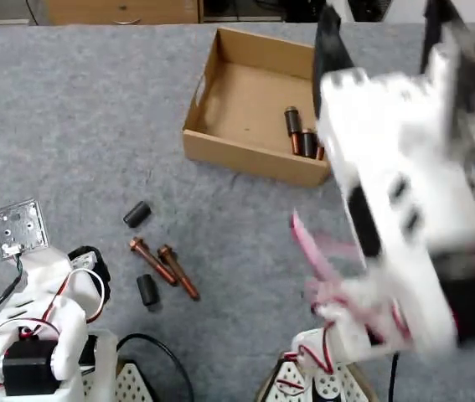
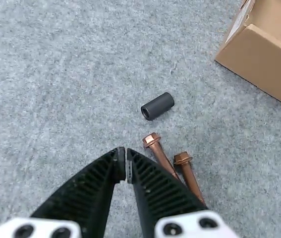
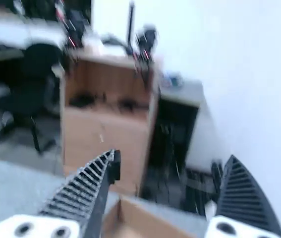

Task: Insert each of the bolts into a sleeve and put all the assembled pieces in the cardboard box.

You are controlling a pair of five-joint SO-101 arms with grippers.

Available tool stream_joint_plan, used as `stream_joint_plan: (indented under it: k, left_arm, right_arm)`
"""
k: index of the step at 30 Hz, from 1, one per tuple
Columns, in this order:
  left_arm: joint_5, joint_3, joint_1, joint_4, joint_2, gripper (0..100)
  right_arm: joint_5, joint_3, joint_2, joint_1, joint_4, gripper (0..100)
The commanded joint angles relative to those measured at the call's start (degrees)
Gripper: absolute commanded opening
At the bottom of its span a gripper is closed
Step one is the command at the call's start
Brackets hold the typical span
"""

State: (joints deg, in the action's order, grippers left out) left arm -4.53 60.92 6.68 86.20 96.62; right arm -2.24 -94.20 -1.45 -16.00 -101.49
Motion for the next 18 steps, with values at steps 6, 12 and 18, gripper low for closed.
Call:
stream_joint_plan:
  k: [6,12,18]
  left_arm:
    - [0.26,0.09,11.69,0.26,1.71,2]
    - [0.35,0.18,24.7,0.26,1.36,2]
    - [0.44,4.4,36.48,-0.7,1.45,2]
  right_arm:
    - [-4.66,34.07,-9.45,-6.29,-0.44,31.1]
    - [-7.47,58.86,-8.84,-10.59,12.66,31.1]
    - [-29.01,70.29,-8.84,-17.8,25.05,31.0]
